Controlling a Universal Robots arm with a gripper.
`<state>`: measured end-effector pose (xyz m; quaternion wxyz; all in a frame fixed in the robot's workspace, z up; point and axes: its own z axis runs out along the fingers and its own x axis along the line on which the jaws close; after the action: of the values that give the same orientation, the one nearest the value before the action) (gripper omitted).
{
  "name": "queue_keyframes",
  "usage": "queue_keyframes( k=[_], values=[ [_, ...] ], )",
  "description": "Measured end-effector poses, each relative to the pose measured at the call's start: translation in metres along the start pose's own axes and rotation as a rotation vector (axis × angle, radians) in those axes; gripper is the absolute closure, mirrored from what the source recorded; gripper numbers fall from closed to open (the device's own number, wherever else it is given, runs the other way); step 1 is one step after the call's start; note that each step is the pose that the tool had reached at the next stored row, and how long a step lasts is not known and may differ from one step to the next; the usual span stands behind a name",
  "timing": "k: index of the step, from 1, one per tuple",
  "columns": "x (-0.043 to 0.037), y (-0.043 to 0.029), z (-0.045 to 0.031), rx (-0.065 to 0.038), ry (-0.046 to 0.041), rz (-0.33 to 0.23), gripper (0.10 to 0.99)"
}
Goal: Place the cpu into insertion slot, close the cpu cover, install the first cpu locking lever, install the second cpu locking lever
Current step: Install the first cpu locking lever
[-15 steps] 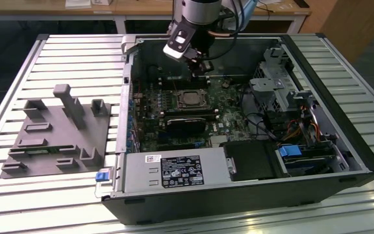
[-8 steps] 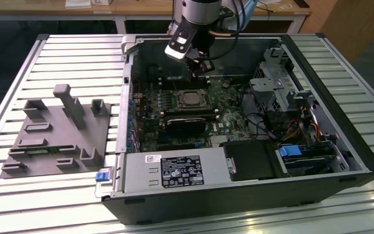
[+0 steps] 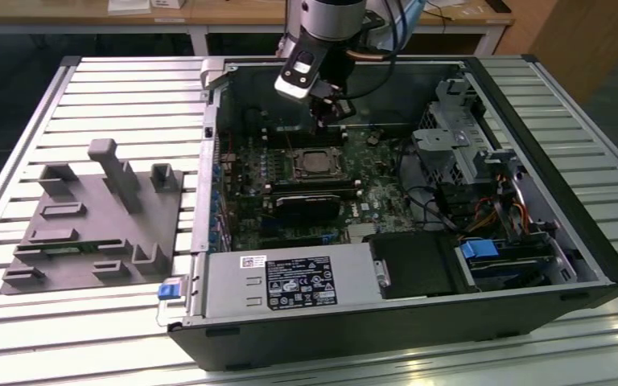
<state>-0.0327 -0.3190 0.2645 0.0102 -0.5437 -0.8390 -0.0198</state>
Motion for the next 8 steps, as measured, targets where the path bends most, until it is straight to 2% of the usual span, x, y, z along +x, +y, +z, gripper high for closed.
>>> queue_keyframes(
  k=[8],
  values=[
    [0.0000, 0.0000, 0.0000, 0.002, 0.0008, -0.040, 0.980]
  ],
)
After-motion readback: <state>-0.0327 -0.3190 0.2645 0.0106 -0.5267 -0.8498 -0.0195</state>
